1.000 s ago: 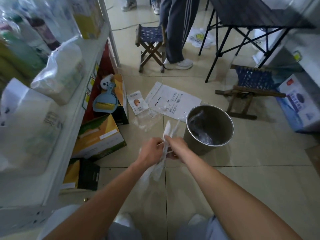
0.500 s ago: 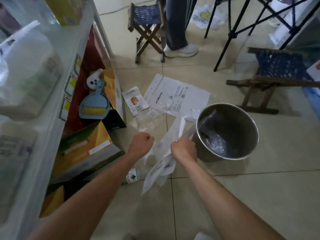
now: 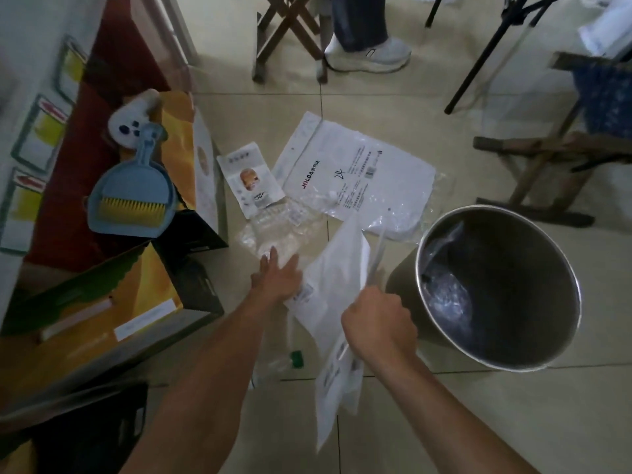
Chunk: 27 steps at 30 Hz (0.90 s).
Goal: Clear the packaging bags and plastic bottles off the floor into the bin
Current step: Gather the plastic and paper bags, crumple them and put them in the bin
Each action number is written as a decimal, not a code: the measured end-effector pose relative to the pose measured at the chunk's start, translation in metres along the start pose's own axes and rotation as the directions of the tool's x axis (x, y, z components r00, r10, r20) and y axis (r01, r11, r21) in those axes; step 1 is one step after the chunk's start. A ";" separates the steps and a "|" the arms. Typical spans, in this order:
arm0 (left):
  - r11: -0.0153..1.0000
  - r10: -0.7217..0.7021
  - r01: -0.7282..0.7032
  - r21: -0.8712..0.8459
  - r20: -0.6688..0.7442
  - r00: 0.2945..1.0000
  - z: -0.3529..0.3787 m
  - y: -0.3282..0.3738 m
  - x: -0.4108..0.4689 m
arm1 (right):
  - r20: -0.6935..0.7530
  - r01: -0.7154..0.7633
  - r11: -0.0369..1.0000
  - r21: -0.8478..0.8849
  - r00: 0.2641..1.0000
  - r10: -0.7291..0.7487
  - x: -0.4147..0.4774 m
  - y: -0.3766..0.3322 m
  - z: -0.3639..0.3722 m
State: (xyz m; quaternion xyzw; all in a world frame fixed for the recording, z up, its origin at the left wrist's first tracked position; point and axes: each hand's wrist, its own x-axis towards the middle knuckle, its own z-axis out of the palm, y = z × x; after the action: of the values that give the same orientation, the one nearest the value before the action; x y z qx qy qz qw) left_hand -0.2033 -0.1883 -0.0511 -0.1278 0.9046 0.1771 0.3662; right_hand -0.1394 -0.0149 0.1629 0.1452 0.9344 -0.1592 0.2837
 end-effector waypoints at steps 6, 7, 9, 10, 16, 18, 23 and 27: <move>0.999 -0.036 0.036 -0.009 -0.083 0.996 -0.002 -0.003 -0.012 | 0.044 -0.032 0.998 0.045 0.999 0.030 0.001 0.001 -0.003; 0.994 -0.062 0.051 -0.095 -0.112 0.992 -0.007 -0.001 -0.024 | 0.056 -0.043 0.997 0.067 0.998 0.040 -0.001 0.000 -0.003; 0.969 -0.091 0.037 -0.243 -0.215 0.972 -0.018 0.005 -0.052 | 0.077 -0.085 0.991 0.106 0.994 0.077 -0.003 -0.001 -0.004; 0.956 -0.097 0.015 -0.292 -0.266 0.959 -0.023 0.009 -0.070 | 0.089 -0.109 0.986 0.125 0.991 0.098 -0.005 -0.003 -0.006; 0.913 -0.005 -0.200 -0.354 -0.502 0.865 -0.061 0.031 -0.171 | 0.171 -0.218 0.929 0.299 0.970 0.173 -0.028 -0.006 -0.017; 0.900 0.052 -0.261 -0.350 -0.507 0.861 -0.068 0.037 -0.200 | 0.199 -0.228 0.900 0.371 0.966 0.163 -0.036 -0.007 -0.017; 0.858 0.246 -0.422 -0.292 -0.487 0.838 -0.067 0.057 -0.262 | 0.320 -0.295 0.786 0.544 0.938 0.131 -0.054 -0.001 -0.010; 0.802 0.304 -0.401 -0.442 -0.276 0.912 -0.051 0.060 -0.273 | 0.369 -0.367 0.670 0.645 0.918 0.147 -0.054 0.005 0.000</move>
State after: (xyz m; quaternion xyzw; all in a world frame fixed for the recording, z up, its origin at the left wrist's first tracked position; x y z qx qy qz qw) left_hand -0.0658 -0.1270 0.1896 -0.0615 0.8685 0.4522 0.1934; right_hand -0.0944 -0.0201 0.1925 0.3490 0.7209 -0.4796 0.3584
